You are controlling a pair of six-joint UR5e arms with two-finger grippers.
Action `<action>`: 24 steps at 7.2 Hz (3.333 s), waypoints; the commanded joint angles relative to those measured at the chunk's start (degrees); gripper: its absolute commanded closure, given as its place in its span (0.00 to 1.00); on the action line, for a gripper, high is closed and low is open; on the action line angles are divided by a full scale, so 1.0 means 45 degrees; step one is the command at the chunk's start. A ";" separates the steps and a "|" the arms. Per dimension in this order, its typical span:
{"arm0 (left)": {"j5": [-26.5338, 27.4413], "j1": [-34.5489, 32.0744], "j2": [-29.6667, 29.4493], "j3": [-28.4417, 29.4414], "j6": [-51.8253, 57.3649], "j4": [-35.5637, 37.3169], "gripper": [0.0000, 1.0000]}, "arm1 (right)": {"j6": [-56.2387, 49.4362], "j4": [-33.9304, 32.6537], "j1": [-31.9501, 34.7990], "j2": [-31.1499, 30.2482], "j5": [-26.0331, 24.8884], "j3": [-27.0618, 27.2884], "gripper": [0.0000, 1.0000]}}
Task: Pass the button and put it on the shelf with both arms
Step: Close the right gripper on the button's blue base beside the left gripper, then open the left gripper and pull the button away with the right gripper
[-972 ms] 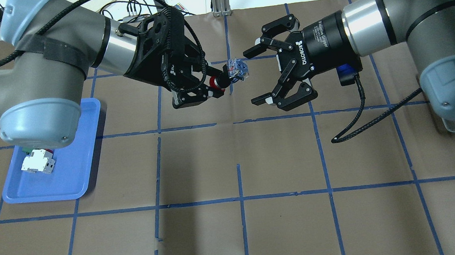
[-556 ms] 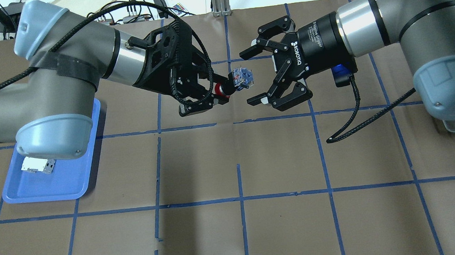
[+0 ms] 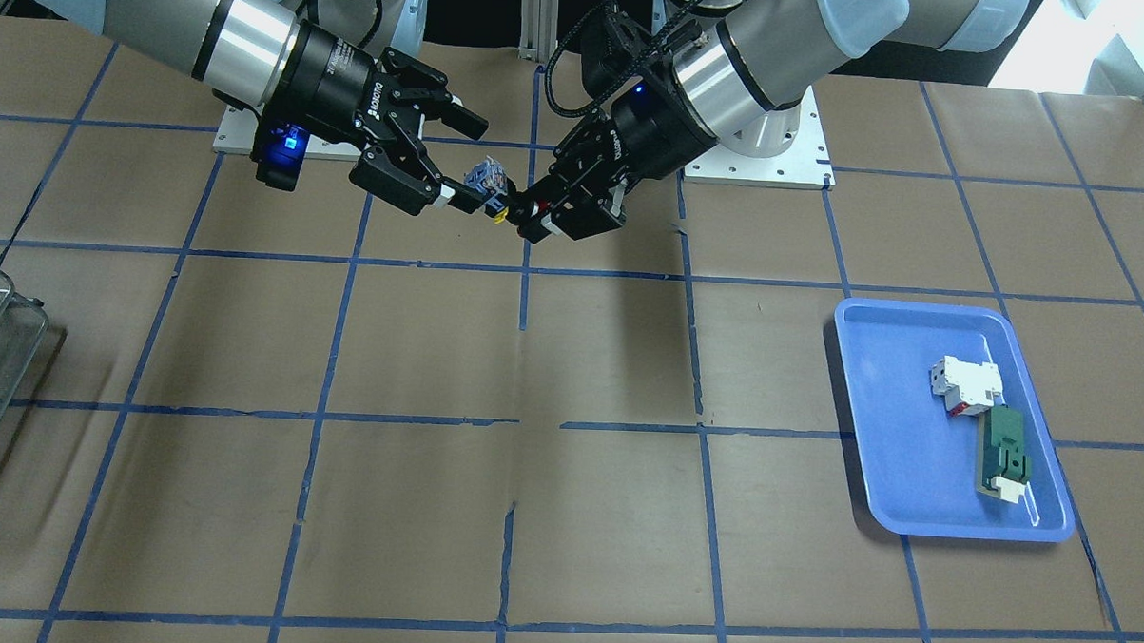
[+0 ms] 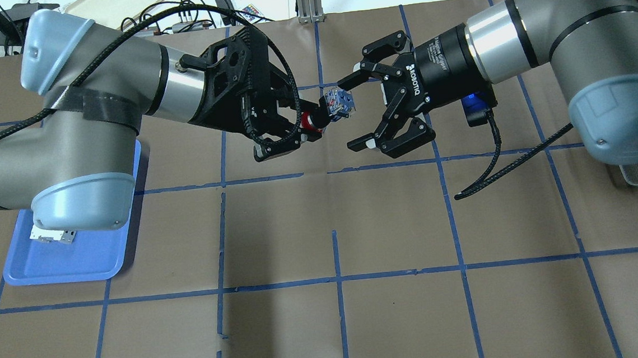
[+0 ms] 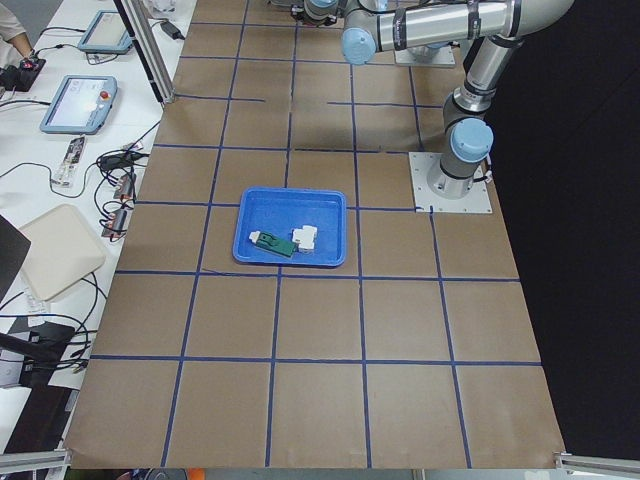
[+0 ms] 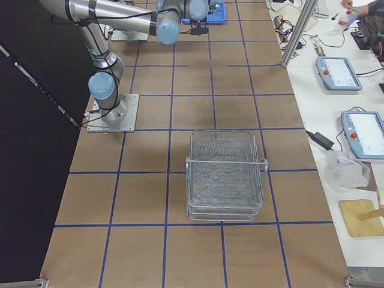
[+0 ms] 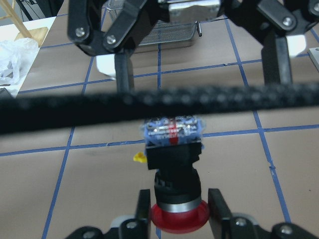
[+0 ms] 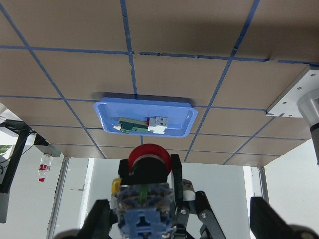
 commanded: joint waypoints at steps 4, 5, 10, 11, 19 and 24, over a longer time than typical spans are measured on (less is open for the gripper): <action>0.0002 -0.0015 -0.0050 -0.0067 -0.0058 0.0023 1.00 | 0.0449 -0.0340 0.0000 0.0027 0.0013 0.0010 0.00; 0.0002 -0.0015 -0.0050 -0.0067 -0.0058 0.0023 1.00 | 0.0449 -0.0730 0.0000 0.0027 -0.0007 -0.0009 0.00; -0.0057 -0.0015 0.0008 -0.0067 -0.0058 0.0043 1.00 | 0.0856 -0.0890 0.0000 0.0124 -0.0027 0.0322 0.00; -0.0057 -0.0015 0.0028 -0.0067 -0.0058 0.0043 1.00 | 0.0918 -0.0929 0.0000 0.0105 -0.0007 0.0303 0.00; -0.0057 -0.0034 0.0047 -0.0067 -0.0058 0.0043 1.00 | 0.0918 -0.1495 0.0020 0.0027 0.0110 0.0303 1.00; -0.0565 -0.0034 -0.0070 -0.0028 -0.0077 0.0043 0.00 | 0.0957 -0.1515 0.0020 0.0066 0.0169 0.0225 1.00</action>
